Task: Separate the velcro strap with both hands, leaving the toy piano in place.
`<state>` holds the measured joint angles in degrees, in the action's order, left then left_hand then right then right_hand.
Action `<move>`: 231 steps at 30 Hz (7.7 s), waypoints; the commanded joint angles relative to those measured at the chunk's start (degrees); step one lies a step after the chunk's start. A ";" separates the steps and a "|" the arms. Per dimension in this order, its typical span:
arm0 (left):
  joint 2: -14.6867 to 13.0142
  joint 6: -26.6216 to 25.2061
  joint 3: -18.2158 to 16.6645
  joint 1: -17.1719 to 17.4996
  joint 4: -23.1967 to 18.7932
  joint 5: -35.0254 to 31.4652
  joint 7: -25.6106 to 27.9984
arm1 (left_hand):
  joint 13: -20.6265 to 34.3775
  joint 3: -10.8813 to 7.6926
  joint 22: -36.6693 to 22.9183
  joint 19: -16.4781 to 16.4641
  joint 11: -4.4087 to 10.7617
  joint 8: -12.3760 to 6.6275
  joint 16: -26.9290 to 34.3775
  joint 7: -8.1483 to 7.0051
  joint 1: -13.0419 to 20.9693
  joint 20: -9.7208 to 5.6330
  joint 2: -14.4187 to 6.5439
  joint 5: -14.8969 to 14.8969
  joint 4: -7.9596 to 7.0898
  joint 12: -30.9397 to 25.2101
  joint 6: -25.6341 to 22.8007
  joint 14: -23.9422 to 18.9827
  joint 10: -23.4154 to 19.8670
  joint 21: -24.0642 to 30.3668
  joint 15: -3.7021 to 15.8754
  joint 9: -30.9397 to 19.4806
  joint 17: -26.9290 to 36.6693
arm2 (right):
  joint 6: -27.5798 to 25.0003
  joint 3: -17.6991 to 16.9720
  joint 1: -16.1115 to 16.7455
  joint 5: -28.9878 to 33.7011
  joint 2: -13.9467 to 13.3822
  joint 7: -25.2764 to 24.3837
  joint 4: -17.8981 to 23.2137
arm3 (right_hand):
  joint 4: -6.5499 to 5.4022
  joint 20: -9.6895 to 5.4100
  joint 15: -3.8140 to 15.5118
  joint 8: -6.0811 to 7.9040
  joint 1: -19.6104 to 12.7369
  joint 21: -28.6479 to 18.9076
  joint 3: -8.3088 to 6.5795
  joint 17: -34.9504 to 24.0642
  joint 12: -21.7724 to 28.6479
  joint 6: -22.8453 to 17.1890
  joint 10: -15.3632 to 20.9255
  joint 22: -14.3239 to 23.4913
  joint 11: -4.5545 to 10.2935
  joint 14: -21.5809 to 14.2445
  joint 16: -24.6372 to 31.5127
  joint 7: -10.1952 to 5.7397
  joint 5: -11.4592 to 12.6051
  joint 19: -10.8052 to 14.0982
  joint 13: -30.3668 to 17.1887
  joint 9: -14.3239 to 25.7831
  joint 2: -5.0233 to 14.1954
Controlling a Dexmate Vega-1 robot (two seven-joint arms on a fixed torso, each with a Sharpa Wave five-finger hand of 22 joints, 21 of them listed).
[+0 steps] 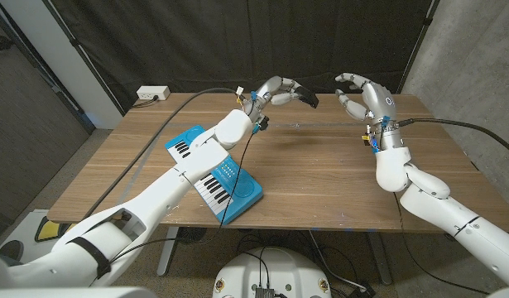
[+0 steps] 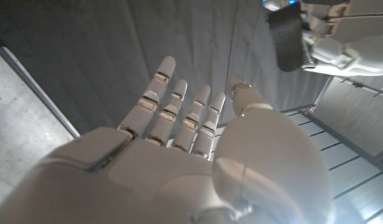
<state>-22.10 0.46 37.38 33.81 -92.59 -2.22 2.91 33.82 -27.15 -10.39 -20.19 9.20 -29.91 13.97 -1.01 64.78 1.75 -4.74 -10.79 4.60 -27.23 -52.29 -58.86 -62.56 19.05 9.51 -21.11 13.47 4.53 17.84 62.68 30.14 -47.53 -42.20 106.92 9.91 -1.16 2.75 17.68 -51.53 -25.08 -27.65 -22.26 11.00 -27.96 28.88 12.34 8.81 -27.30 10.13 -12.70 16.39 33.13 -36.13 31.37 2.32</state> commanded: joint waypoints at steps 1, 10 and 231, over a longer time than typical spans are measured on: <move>0.87 -5.16 3.04 -5.59 2.18 2.28 -4.58 | 0.36 -0.28 -0.17 -0.68 -0.51 -0.05 0.41 2.43 0.64 -0.05 -0.28 0.21 0.18 -0.55 -2.19 -0.50 -0.10 0.04 0.98 0.06 0.19 | -0.76 -4.17 5.27 5.08 -6.53 4.31 7.08 | -0.60 3.17 1.97 -2.41 -1.69 0.65 1.82 0.86 -0.56 1.16 -5.46 -0.48 -1.28 5.15 -0.03 0.01 -3.49 -1.88 1.49 -1.77 -0.27; 0.51 -6.79 4.48 -7.13 1.63 2.11 -5.58 | 0.77 -0.46 -0.18 -0.78 -0.69 0.00 0.43 2.75 0.74 0.18 -0.35 0.30 0.32 -0.61 -2.19 -0.60 0.11 -0.07 0.61 0.11 0.27 | -4.66 -4.86 5.58 6.96 -8.12 10.79 9.88 | -0.99 6.92 -0.65 -5.13 -3.13 3.46 3.54 2.88 -0.84 2.75 -14.02 -1.27 -3.51 13.36 -0.36 0.02 -5.85 -7.33 3.39 -4.13 0.21; -10.31 -7.62 -9.12 8.43 -11.20 19.86 5.04 | 2.39 -1.87 -0.41 -1.41 -0.87 0.68 -0.26 2.77 -1.12 0.96 -0.76 0.65 0.80 0.26 -1.21 0.35 0.80 -2.89 -0.26 -0.43 1.71 | 2.92 1.76 -2.05 -5.21 5.33 4.04 -1.18 | -9.84 -2.38 1.40 -4.55 19.41 -1.12 12.31 0.18 9.22 0.26 -7.15 -0.42 -4.94 4.84 1.07 5.34 -5.96 -8.61 6.84 -8.99 0.17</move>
<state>-29.45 -8.43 31.27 39.79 -102.44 15.02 8.74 36.10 -28.79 -10.53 -21.07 8.18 -29.23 13.74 -0.19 63.76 2.67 -5.01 -9.95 5.47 -27.04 -51.91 -58.63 -61.94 16.09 9.29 -21.41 15.06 8.57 20.38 60.60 34.47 -45.86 -46.13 103.19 0.46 -2.77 2.54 13.20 -32.67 -26.40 -15.42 -22.30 20.35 -27.24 21.33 11.97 4.36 -22.71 11.40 -8.16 10.59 25.01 -29.56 22.54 2.47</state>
